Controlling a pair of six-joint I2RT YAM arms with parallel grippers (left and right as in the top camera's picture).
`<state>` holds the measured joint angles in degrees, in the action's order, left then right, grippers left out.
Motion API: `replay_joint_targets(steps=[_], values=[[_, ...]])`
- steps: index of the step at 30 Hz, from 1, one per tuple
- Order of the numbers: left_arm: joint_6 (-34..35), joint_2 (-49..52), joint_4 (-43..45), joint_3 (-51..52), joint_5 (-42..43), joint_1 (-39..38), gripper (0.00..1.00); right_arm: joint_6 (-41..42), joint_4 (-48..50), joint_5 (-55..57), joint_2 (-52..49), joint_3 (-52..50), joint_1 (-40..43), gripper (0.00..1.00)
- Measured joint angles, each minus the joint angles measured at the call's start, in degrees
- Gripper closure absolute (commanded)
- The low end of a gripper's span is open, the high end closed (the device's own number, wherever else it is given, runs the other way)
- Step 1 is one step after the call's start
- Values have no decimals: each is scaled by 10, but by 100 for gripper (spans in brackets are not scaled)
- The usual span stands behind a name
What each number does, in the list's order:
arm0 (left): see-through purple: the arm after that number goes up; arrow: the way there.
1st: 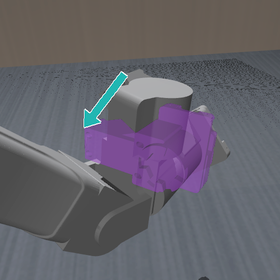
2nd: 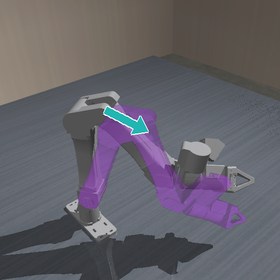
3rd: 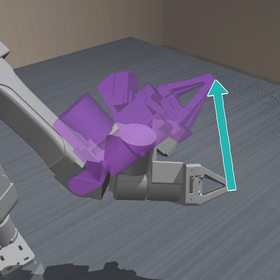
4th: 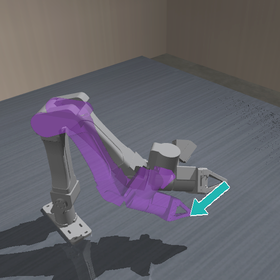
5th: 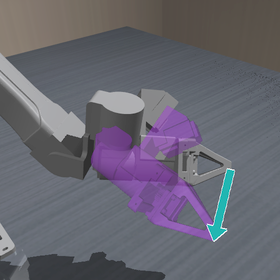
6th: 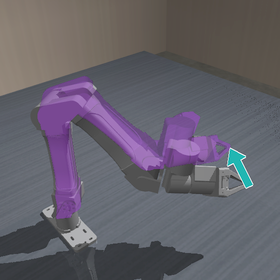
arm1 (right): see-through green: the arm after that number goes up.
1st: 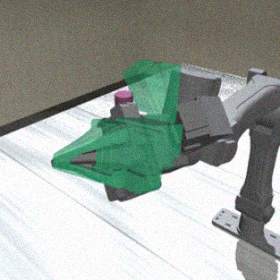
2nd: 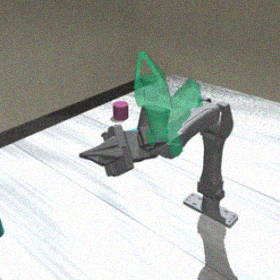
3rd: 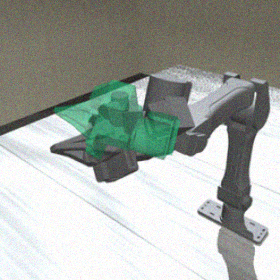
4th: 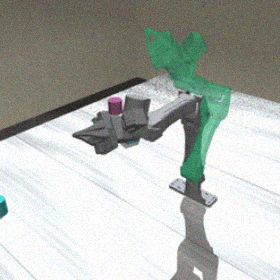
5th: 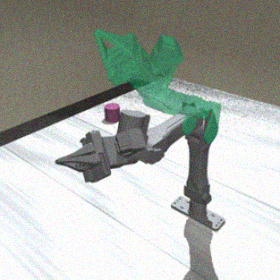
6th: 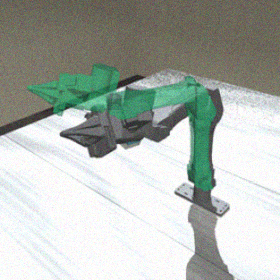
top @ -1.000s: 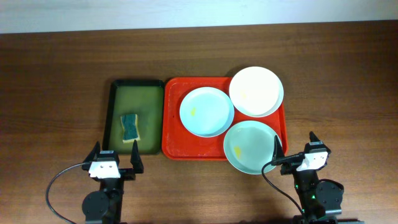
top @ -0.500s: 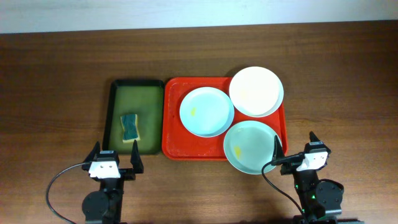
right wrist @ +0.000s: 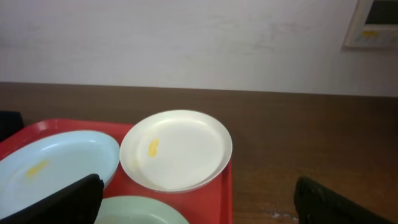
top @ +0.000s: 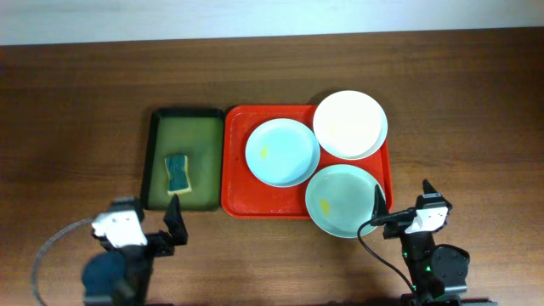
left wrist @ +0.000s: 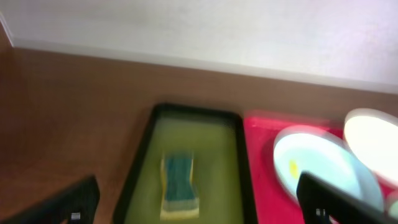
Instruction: Clean dirty plates on tray and stack at the side
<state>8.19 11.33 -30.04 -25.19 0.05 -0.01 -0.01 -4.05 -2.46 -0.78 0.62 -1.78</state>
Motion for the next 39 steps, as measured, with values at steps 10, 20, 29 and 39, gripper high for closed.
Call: replay_joint_targets(steps=[10, 20, 29, 39], values=[[-16, 646, -430, -640, 37, 0, 100, 0, 0, 0, 0, 0, 0, 1], [37, 933, -428, -631, 38, -3, 61, 0, 0, 0, 0, 0, 0, 1], [32, 963, -441, -629, 36, -6, 73, 10, 5, -24, 0, 0, 0, 1], [35, 722, -401, -627, 31, -96, 64, 83, -18, -81, -22, 10, 0, 1]])
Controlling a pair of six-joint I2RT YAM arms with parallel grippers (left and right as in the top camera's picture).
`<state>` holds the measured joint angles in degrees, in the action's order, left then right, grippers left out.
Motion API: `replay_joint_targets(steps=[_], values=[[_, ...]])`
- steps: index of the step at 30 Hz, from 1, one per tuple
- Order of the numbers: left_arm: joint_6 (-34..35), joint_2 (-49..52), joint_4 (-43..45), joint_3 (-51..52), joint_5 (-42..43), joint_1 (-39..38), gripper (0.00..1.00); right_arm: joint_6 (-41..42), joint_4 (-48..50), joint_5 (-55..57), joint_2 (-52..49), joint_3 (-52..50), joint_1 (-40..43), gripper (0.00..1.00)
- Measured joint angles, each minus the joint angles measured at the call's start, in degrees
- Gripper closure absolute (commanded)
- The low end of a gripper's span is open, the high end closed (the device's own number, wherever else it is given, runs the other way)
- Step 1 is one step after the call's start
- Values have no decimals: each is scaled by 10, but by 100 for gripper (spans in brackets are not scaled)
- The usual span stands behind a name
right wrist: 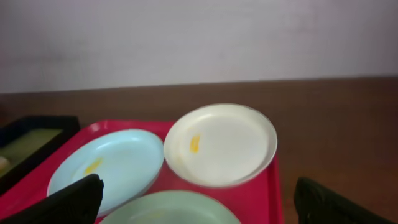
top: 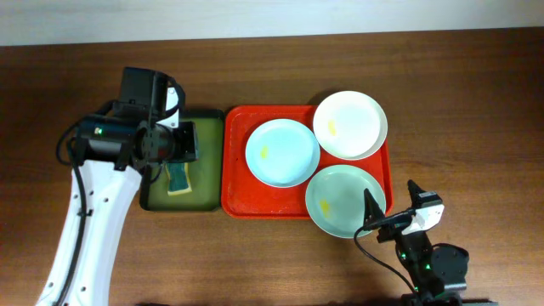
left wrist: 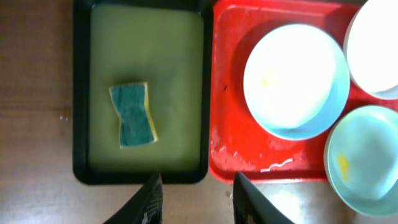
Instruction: Clean dirty plates on tray and stack at the side
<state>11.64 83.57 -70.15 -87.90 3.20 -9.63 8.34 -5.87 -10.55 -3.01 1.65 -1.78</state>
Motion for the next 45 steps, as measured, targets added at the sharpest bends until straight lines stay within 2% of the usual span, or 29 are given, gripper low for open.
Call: replay_joint_targets(steps=[2, 4, 6, 8, 10, 13, 15, 18, 19, 20, 21, 22, 25, 28, 31, 35, 37, 38, 40, 42, 43, 45], values=[[0, 4, -8, 0, -11, 0, 65, 12, -79, -2, -46, 54, 0, 1], [0, 4, -1, 0, -28, 0, 66, 19, -154, -2, -122, 158, 0, 2], [0, 5, 14, 1, -40, 0, 82, 5, -277, -12, -259, 347, 0, 1], [2, 5, 23, 1, -44, 0, 100, -7, -443, -25, -400, 535, 0, 1], [3, 5, 24, 1, -49, 0, 100, -12, -570, -34, -532, 706, 0, 2], [4, 5, 23, 1, -48, 0, 100, -15, -619, -60, -640, 825, 0, 2], [25, 5, 14, 1, -51, 0, 100, -12, -634, -90, -702, 833, 0, 0], [44, 5, 11, 1, -79, 0, 90, -31, -617, -181, -778, 833, -8, 64], [47, 5, 14, 1, -85, 0, 89, -34, -612, -202, -815, 833, -21, 73], [49, 5, 14, 1, -89, 0, 88, -27, -611, -206, -835, 833, -30, 70], [50, 5, 15, 1, -92, 0, 85, -19, -595, -193, -867, 833, -45, 58], [51, 5, 15, 1, -95, 0, 83, -12, -582, -175, -888, 833, -60, 53], [53, 7, 18, 1, -97, 0, 78, 40, -537, -76, -968, 833, -114, 53], [54, 25, 16, 1, -97, 0, 83, 78, -481, -21, -1038, 833, -145, 73], [54, 61, 10, 1, -97, 0, 78, 95, -448, -6, -1096, 833, -149, 74], [54, 88, 9, 1, -97, 0, 78, 97, -443, -6, -1130, 833, -149, 74], [54, 89, 9, 1, -97, 0, 78, 99, -443, -6, -1144, 833, -150, 91], [54, 89, 9, 1, -97, 0, 78, 104, -443, -6, -1148, 833, -151, 96], [54, 89, 9, 1, -97, 0, 78, 111, -442, -3, -1154, 833, -160, 96], [54, 89, 9, 1, -97, 0, 78, 112, -440, -2, -1155, 833, -167, 91], [54, 89, 8, 1, -101, 0, 78, 113, -443, -2, -1155, 833, -172, 77], [54, 89, 1, 1, -109, 0, 78, 114, -442, 0, -1155, 833, -182, 70]])
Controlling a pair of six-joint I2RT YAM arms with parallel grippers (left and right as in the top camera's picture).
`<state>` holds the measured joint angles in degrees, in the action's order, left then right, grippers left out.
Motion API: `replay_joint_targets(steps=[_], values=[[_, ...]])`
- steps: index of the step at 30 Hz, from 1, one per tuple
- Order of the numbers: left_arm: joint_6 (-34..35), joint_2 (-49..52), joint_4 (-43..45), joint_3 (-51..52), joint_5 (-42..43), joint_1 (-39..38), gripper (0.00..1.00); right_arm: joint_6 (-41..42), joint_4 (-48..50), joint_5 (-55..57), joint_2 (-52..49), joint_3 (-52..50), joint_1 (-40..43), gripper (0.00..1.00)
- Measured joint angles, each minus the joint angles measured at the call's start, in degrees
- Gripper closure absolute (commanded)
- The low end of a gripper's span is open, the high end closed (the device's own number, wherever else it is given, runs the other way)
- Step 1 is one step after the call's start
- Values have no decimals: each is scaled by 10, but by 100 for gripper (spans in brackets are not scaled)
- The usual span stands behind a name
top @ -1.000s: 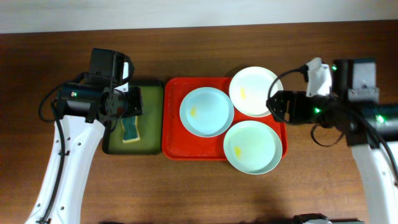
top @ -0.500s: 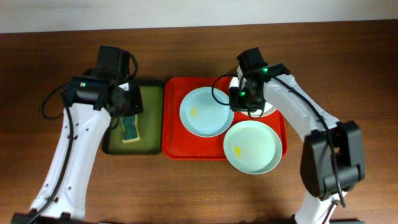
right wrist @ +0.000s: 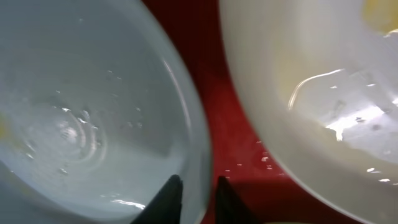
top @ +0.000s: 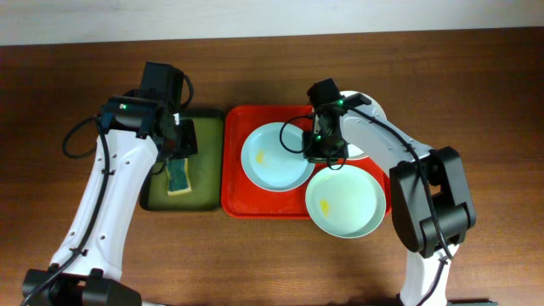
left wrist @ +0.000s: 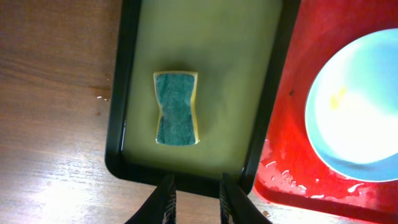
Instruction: Clean dirty plates on tray and stack at the side
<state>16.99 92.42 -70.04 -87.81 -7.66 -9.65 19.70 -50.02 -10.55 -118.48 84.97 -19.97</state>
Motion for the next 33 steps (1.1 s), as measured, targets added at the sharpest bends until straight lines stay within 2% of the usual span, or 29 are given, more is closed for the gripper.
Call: replay_joint_targets(steps=[1, 2, 4, 5, 6, 8, 9, 10, 11, 16, 18, 20, 24, 25, 26, 27, 28, 29, 31, 33], values=[[0, 0, -2, 0, -3, 0, 78, 1, 3, 0, 0, 0, -3, 68], [0, 0, -3, 0, -3, 0, 78, 0, 6, 0, 0, 0, -4, 71], [0, 0, -5, 0, -9, 0, 77, 0, 14, 2, 0, 0, -4, 84], [0, 0, -8, 0, -12, 0, 77, -2, 17, 5, 0, 0, -4, 94], [0, 1, -18, 0, -16, 0, 76, 0, 17, 6, 0, 0, -4, 96], [0, 9, -24, 0, -19, 0, 73, 0, 20, 6, 0, 0, -4, 95], [0, 22, -27, 0, -21, 0, 72, 0, 21, 6, 0, 0, -4, 92], [0, 37, -28, 0, -21, 0, 69, 1, 21, 6, 0, 0, -4, 79], [0, 51, -29, 0, -21, 0, 68, 0, 21, 7, 0, 0, -4, 77], [-23, 103, -30, 0, 17, 22, 67, 0, 21, 7, 0, 0, -4, 78], [-29, 113, -30, 0, 26, 36, 66, 9, 23, 6, 0, 0, -4, 90], [-43, 115, -25, 0, 50, 67, 65, 14, 24, 7, 0, 0, -4, 94], [-71, 115, -19, 0, 106, 105, 63, 18, 32, 7, 0, 0, -4, 87], [-74, 115, -19, 0, 111, 105, 62, 20, 33, 6, 0, 0, -4, 77], [-75, 115, -19, 0, 114, 105, 61, 21, 34, 6, 0, 0, -4, 73], [-76, 115, -15, 0, 116, 104, 61, 21, 34, 7, 0, 0, -4, 78], [-77, 115, -12, 0, 116, 104, 61, 23, 36, 7, 0, 0, -4, 89], [-78, 115, -10, 0, 116, 104, 61, 23, 38, 7, 0, 0, -4, 94], [-78, 115, -8, 0, 118, 104, 60, 24, 38, 6, 0, 0, -4, 93], [-78, 116, -4, 0, 118, 104, 59, 24, 38, 7, 0, 0, -4, 83]])
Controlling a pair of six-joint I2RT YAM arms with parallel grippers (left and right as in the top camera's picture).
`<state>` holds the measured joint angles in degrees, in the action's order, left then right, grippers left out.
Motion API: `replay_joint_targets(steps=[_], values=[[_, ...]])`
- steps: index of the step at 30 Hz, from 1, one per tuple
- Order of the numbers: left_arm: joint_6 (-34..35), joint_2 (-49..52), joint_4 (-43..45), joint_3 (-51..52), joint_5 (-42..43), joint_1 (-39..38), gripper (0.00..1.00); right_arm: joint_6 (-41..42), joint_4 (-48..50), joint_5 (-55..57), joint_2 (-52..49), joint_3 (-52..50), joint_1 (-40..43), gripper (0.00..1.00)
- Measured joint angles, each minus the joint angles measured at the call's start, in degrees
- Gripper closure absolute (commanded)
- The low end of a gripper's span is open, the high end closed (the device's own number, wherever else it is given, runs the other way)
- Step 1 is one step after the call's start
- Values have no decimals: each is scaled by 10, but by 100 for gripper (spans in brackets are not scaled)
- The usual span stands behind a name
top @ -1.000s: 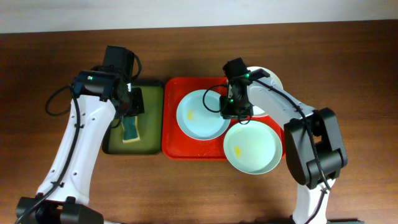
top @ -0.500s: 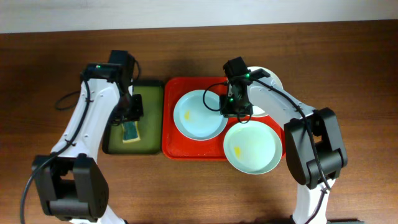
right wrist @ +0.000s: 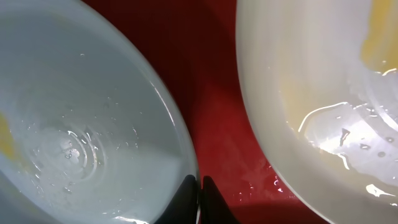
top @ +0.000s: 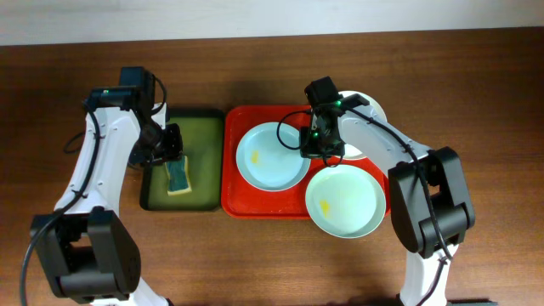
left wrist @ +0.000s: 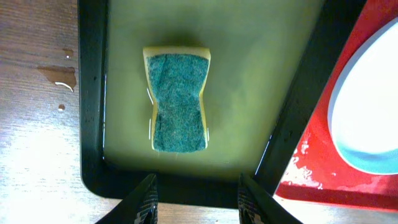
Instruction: Clean dirty plates on tray and stack at the side
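Observation:
Three dirty plates with yellow smears lie on the red tray (top: pixel 234 183): a light blue plate (top: pixel 268 157), a white plate (top: pixel 365 119) and a green plate (top: pixel 344 202). My right gripper (top: pixel 316 146) is shut on the blue plate's right rim (right wrist: pixel 186 155), its fingertips (right wrist: pixel 199 194) pinching the edge beside the white plate (right wrist: pixel 323 93). A yellow sponge with a green scrub face (left wrist: pixel 179 102) lies in the dark tray of soapy water (top: pixel 204 127). My left gripper (left wrist: pixel 198 200) hangs open just above the sponge (top: pixel 177 176), fingers wide on either side.
The dark tray's near rim (left wrist: pixel 186 186) lies under my left fingers. Water drops (left wrist: pixel 57 74) lie on the wooden table (top: pixel 476 102) left of it. The green plate overhangs the red tray's front edge.
My right gripper has shut on the blue plate's rim, and the plate sits slightly further left. My left gripper has opened wider and come closer over the sponge.
Both arms stood parked at the table's near edge, grippers open. Then my left arm was out over the dark tray while the right stayed back. Then my right gripper straddled the blue plate's rim, and now it is shut on that rim.

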<state>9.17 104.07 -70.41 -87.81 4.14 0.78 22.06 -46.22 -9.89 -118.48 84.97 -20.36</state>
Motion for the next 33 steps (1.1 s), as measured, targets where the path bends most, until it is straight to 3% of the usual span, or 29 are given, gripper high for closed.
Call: replay_joint_targets(steps=[2, 7, 15, 21, 26, 27, 28, 30, 31, 33], values=[[0, 4, 10, 0, 0, 0, 58, 0, 0, 0, 0, 0, 0, 81], [0, 5, 25, 7, 0, 0, 55, 0, 2, 0, 0, 0, 0, 96], [5, 6, 153, 123, -18, 0, 62, 0, 2, 0, 0, 0, 0, 96], [7, 8, 170, 136, -26, 0, 65, 0, 3, 0, 0, 0, 0, 96], [7, 66, 180, 137, -27, 0, 68, 0, 4, 3, 0, 0, 0, 96], [7, 72, 183, 137, -26, 0, 76, 0, 4, 3, 0, 0, 0, 95], [7, 76, 185, 137, -27, 0, 94, 0, 4, 4, 0, 0, 0, 96], [10, 82, 186, 137, -27, 0, 100, 0, 4, 4, 0, 0, 0, 96], [11, 83, 187, 137, -26, 0, 100, 0, 4, 4, 0, 0, 0, 94], [9, 84, 187, 137, -25, 0, 100, 3, 4, 4, 0, 0, 0, 49]])
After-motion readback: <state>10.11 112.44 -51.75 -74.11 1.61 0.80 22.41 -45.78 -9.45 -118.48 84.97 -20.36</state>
